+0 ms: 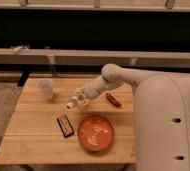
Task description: Stand the bottle upright
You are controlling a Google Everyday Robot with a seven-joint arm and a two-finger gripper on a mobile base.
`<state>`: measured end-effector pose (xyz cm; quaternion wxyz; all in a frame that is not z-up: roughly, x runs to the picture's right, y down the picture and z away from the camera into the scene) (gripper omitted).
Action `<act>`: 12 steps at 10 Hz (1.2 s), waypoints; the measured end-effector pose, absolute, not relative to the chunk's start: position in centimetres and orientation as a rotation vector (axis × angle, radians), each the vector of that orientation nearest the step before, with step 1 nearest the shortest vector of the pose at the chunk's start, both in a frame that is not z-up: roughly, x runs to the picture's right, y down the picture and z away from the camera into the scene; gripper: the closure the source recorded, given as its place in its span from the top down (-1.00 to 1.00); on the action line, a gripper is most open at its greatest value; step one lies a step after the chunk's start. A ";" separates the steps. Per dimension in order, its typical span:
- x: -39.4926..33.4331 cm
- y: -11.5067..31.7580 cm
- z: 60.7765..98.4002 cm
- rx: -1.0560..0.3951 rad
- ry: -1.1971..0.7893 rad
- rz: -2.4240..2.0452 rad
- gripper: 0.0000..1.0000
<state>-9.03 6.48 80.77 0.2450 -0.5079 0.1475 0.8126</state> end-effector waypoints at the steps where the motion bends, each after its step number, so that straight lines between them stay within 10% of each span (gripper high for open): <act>1: -9.1 6.5 80.8 -1.396 0.412 2.217 -0.63; 12: -7.6 7.2 81.3 -1.423 0.522 2.301 -0.63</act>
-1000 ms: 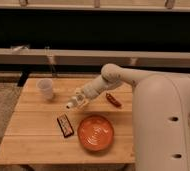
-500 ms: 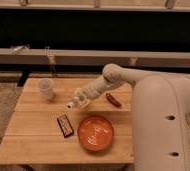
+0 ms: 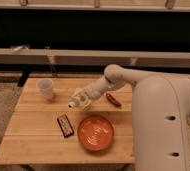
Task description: Stand the bottle upright
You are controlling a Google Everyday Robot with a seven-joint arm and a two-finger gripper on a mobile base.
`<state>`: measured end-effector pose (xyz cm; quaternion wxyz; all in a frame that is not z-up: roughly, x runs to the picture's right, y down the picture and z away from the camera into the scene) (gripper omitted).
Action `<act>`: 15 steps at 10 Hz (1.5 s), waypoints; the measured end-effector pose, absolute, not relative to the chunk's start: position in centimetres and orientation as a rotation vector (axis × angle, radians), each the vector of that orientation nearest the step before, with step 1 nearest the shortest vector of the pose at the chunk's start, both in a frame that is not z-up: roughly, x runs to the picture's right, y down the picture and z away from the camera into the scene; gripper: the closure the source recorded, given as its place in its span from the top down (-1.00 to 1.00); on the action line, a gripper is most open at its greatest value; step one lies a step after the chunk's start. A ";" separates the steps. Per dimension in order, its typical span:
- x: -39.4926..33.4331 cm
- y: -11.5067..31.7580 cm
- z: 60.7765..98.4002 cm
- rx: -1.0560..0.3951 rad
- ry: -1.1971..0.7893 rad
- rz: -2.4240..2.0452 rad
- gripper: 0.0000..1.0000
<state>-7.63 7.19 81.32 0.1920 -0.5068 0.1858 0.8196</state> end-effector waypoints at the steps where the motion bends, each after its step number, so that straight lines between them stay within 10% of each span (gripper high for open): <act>1: -7.5 7.1 81.3 -1.423 0.524 2.310 -0.63; 15: -7.2 6.8 81.1 -1.515 0.459 2.313 -0.63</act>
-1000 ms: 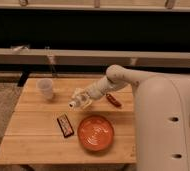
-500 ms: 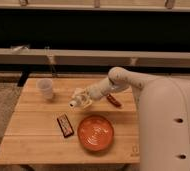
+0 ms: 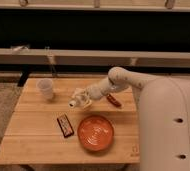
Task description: Stand the bottle upright
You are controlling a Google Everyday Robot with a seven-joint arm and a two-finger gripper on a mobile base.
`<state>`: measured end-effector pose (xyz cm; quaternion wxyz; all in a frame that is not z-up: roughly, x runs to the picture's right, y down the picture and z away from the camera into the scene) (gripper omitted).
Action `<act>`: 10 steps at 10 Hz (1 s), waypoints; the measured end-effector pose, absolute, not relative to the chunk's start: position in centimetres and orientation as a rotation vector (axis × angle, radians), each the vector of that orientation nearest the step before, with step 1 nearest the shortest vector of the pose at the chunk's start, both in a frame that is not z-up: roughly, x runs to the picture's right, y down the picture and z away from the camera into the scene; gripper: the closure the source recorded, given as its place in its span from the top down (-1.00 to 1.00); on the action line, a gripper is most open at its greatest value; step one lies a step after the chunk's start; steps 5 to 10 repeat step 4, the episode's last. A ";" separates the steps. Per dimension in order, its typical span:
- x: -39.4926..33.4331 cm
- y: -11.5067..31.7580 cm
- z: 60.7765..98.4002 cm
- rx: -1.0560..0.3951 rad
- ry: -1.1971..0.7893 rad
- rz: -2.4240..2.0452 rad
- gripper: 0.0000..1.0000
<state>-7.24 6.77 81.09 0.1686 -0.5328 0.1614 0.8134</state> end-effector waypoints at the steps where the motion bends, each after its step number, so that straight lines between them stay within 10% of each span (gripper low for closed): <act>1: -7.2 6.8 81.1 -1.516 0.459 2.314 -0.63; 10: -6.3 6.9 81.5 -1.557 0.514 2.410 -0.63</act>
